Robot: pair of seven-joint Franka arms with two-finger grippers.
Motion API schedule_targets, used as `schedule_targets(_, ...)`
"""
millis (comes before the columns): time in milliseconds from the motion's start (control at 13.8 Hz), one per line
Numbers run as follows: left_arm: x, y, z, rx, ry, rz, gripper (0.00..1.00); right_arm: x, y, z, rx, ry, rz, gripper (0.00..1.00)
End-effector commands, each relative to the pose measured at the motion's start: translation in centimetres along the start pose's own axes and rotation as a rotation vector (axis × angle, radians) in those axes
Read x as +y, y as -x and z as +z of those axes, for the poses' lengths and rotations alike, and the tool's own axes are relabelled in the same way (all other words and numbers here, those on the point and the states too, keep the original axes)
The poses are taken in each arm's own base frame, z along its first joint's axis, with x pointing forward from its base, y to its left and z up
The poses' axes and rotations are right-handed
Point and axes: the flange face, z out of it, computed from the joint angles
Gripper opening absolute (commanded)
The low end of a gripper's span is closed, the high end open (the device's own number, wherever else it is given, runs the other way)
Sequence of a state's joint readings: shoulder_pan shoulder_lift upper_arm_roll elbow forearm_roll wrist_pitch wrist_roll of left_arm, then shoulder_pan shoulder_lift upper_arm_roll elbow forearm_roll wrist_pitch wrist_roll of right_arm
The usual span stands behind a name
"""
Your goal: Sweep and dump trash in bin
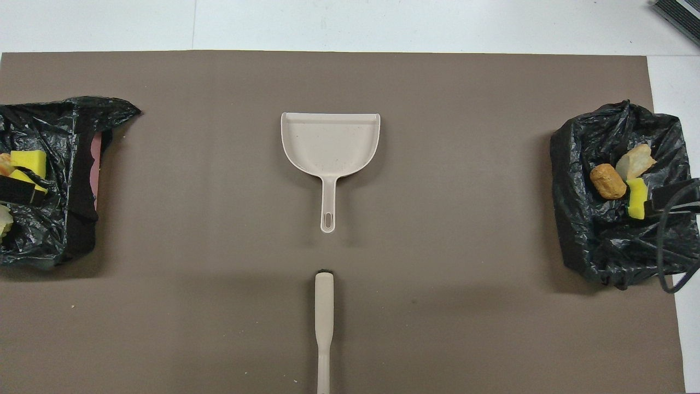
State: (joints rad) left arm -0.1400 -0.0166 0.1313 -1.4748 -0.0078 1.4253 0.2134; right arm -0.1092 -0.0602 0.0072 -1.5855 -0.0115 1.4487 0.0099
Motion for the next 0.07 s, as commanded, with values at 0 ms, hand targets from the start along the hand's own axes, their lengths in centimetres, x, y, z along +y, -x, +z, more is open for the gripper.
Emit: schedule_targets(0, 0.08, 0.59, 0.20, 0.015, 0.015, -0.004, 1.00, -0.63, -0.58, -0.18, 0.005, 0.042, -0.042, 1.00)
